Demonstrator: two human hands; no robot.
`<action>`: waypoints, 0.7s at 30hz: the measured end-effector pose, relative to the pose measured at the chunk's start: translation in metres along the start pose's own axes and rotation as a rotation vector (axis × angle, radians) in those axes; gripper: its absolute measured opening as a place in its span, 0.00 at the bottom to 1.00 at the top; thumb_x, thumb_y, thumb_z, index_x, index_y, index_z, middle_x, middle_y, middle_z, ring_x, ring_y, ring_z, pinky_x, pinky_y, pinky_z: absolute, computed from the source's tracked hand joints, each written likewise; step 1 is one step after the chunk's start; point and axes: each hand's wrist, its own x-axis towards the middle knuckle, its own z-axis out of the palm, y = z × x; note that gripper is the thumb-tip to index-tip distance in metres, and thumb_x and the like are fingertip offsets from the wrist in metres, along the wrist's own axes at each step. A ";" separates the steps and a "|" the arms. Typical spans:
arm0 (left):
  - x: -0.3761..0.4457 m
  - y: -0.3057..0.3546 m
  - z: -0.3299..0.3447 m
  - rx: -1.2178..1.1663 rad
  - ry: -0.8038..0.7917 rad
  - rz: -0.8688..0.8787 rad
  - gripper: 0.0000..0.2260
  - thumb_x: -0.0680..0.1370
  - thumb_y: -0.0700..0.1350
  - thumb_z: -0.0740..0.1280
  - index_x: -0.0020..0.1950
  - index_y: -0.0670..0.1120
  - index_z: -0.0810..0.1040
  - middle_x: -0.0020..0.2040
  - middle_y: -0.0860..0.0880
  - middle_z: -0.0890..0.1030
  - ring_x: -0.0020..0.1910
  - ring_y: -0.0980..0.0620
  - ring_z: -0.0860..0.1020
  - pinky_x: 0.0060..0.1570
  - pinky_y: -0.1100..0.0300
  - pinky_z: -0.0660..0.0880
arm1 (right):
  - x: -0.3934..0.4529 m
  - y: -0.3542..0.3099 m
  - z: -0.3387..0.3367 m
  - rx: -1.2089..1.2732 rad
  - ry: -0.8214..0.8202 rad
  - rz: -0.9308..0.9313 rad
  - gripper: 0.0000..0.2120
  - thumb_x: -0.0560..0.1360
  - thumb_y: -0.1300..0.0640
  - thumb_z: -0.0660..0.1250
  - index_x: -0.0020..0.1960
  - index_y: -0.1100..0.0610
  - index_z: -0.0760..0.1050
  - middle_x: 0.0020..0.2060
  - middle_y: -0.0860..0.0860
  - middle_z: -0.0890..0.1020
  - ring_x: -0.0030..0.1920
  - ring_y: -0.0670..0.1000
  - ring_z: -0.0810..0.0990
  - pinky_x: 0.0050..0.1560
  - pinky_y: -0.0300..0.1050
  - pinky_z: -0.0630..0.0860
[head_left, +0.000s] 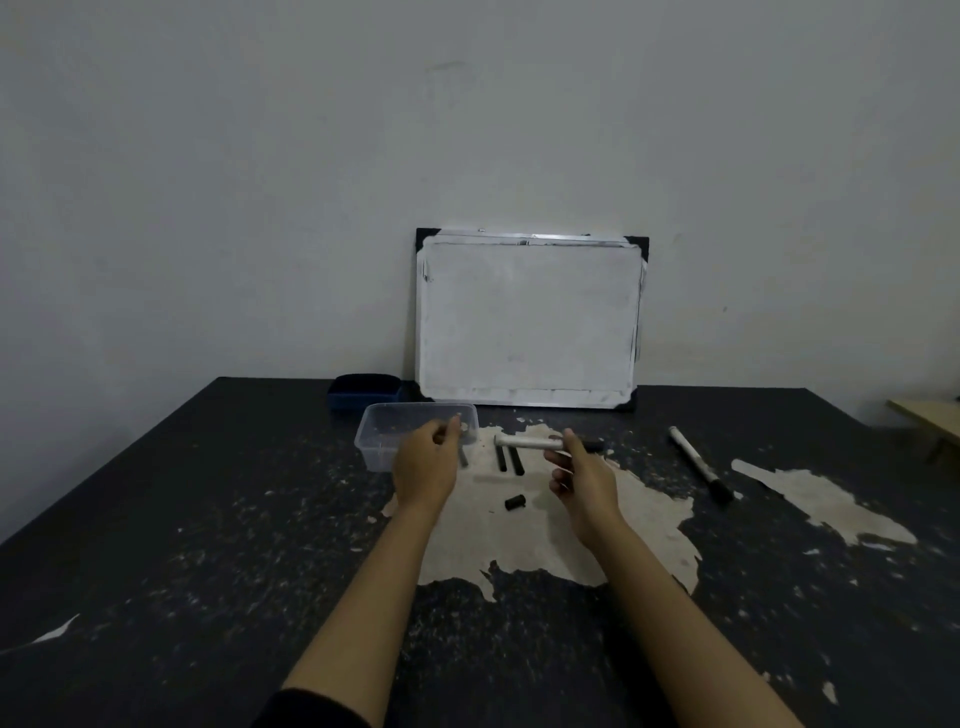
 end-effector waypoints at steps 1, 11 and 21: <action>-0.007 -0.002 0.002 -0.046 -0.005 -0.017 0.18 0.81 0.55 0.59 0.45 0.46 0.83 0.40 0.51 0.83 0.38 0.52 0.78 0.35 0.61 0.70 | -0.002 0.002 0.003 0.009 -0.022 -0.009 0.14 0.79 0.49 0.68 0.54 0.59 0.82 0.45 0.56 0.85 0.35 0.49 0.75 0.40 0.44 0.75; -0.039 0.004 0.013 -0.516 -0.043 -0.262 0.26 0.81 0.61 0.54 0.44 0.46 0.85 0.41 0.48 0.86 0.39 0.53 0.82 0.44 0.58 0.73 | -0.024 0.018 0.019 -0.034 -0.126 -0.113 0.13 0.75 0.51 0.73 0.53 0.59 0.84 0.44 0.54 0.88 0.37 0.47 0.79 0.36 0.38 0.77; -0.040 -0.014 0.013 -0.619 0.017 -0.311 0.17 0.79 0.55 0.63 0.50 0.45 0.85 0.39 0.51 0.84 0.31 0.58 0.72 0.32 0.61 0.67 | -0.019 0.015 0.013 -0.570 -0.120 -0.435 0.10 0.76 0.51 0.72 0.49 0.58 0.85 0.40 0.48 0.85 0.37 0.37 0.81 0.35 0.29 0.74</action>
